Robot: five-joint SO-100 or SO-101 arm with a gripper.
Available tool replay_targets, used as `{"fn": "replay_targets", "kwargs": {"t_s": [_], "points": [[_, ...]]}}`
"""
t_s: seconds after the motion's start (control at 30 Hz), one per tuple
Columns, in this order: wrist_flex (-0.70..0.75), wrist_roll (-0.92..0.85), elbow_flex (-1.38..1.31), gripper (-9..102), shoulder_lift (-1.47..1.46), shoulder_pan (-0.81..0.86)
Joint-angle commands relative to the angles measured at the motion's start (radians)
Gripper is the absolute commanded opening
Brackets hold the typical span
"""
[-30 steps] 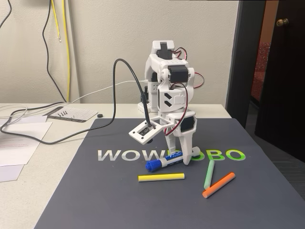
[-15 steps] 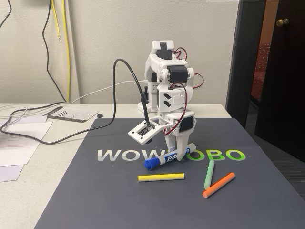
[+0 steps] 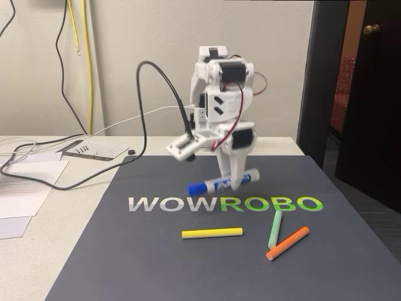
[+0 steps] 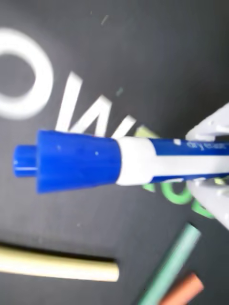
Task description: Pick up the blue marker.
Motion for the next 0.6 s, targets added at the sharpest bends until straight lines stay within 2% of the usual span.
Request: {"fn": "replay_targets", "kwargs": {"t_s": [0.0, 0.2, 0.57], "points": [[0.049, 0.077, -0.038, 3, 0.258, -0.011], [0.051, 0.192, -0.029, 3, 0.46, -0.021], [0.077, 0.241, -0.026, 3, 0.586, -0.029]]}}
